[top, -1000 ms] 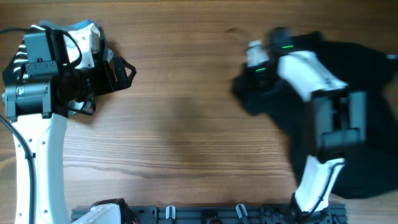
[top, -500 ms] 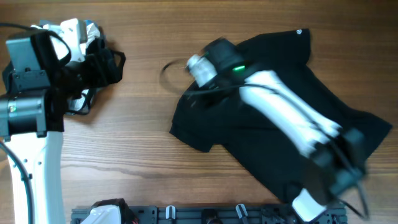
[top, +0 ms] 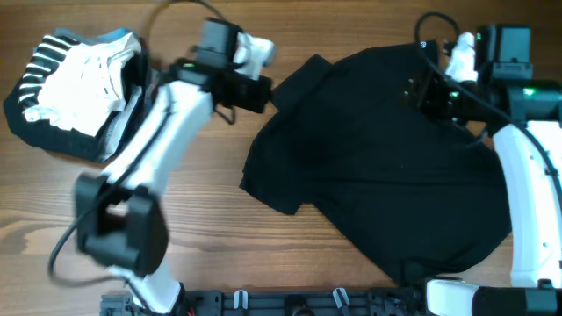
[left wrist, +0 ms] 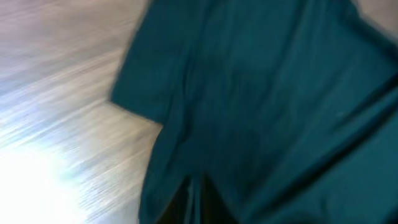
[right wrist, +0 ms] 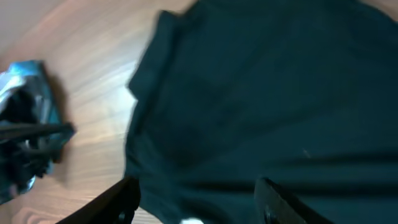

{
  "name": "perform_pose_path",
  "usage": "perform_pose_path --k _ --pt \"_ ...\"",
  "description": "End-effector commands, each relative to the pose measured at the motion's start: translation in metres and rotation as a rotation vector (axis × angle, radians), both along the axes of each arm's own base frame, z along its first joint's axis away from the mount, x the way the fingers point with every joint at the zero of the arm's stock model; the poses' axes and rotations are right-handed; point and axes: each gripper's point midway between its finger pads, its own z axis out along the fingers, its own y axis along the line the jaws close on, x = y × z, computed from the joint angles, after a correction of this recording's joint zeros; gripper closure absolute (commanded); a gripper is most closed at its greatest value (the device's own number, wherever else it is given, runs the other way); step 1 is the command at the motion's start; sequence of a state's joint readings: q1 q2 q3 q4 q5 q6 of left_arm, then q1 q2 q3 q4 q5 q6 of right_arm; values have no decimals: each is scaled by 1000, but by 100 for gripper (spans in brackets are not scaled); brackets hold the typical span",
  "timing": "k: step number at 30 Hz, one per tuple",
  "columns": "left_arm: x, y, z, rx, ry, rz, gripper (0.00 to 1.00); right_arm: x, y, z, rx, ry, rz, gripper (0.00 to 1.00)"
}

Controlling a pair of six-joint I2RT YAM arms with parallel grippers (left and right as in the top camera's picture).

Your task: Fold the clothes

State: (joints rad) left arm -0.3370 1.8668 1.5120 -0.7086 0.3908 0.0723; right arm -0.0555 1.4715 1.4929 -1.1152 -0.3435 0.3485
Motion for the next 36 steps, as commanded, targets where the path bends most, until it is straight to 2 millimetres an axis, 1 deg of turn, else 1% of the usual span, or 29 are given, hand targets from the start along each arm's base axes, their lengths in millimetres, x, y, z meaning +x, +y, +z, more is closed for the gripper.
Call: perform_pose_path --k 1,4,6,8,9,11,13,14,16,20,21,22,24,25,27,28,29,31,33,34,35,36 --pt "5 -27 -41 12 17 -75 96 -7 -19 -12 -41 59 -70 35" --pt "12 -37 -74 28 29 -86 96 -7 -20 -13 -43 63 -73 30" --pt "18 -34 -96 62 35 -72 96 -7 -20 -13 -42 66 -73 29" --pt "23 -25 -117 112 47 -43 96 -7 -20 -14 -42 68 -73 28" --pt "26 -16 -129 152 57 -11 96 -7 -20 -14 -43 68 -73 28" --pt "34 7 -144 229 76 110 96 -7 -21 -14 -47 68 -75 24" --pt "43 37 -151 295 95 263 96 -7 -25 -17 -66 74 -87 23" --pt "45 47 -151 309 101 302 96 -7 -27 -18 -78 79 -92 23" --pt "48 83 -154 348 137 429 96 -9 -32 -25 -103 107 -107 23" --pt "42 153 -159 385 245 623 96 -7 -35 -40 -99 167 -145 23" --pt "41 166 -160 373 265 649 96 -6 -36 -44 -99 182 -157 23" --pt "41 174 -160 348 285 665 96 -4 -38 -51 -105 206 -175 23" --pt "39 182 -158 293 321 681 96 -2 -43 -63 -122 247 -204 23" --pt "35 190 -156 276 345 696 96 -1 -45 -71 -130 274 -219 24" --pt "26 205 -149 282 382 728 96 -2 -51 -93 -151 353 -250 23" --pt "21 211 -144 282 400 746 96 -3 -57 -106 -170 397 -267 25" --pt "17 215 -140 284 411 755 96 -3 -63 -117 -187 431 -285 28" --pt "13 219 -128 282 414 765 96 -3 -80 -141 -217 499 -325 32" --pt "12 219 -118 278 398 763 95 -3 -98 -161 -219 544 -363 32" --pt "13 219 -108 272 381 764 94 -3 -108 -170 -211 565 -388 32" --pt "14 218 -100 264 367 764 91 -4 -123 -181 -201 584 -417 33" --pt "15 215 -90 248 348 746 88 -3 -134 -188 -191 585 -425 32"
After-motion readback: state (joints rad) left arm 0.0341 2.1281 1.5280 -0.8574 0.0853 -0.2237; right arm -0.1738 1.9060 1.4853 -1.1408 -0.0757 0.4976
